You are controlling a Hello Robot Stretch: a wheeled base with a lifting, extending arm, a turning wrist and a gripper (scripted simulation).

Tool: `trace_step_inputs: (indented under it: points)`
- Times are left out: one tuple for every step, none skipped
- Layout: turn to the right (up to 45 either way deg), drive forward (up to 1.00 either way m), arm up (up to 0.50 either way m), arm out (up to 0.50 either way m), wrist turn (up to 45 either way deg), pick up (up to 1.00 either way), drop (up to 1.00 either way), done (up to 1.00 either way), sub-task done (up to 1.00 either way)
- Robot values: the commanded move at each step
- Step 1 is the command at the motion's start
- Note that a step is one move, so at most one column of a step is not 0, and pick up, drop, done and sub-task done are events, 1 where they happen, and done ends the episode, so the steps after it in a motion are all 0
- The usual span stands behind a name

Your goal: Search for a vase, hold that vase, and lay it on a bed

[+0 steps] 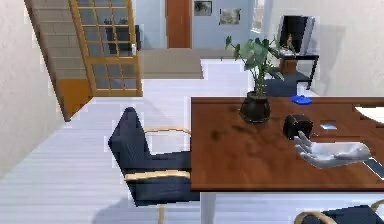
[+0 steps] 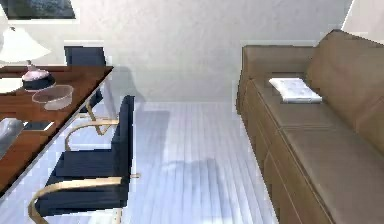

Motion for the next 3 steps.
trace_step_inputs:
  points:
    - [-45.0, 0.00, 0.00, 0.00, 0.0, 0.00, 0.00, 0.00, 0.00]
    - [-18.0, 0.00, 0.00, 0.00, 0.0, 0.00, 0.00, 0.00, 0.00]
    - [0.0, 1.00, 0.00, 0.00, 0.0, 0.00, 0.00, 0.00, 0.00]
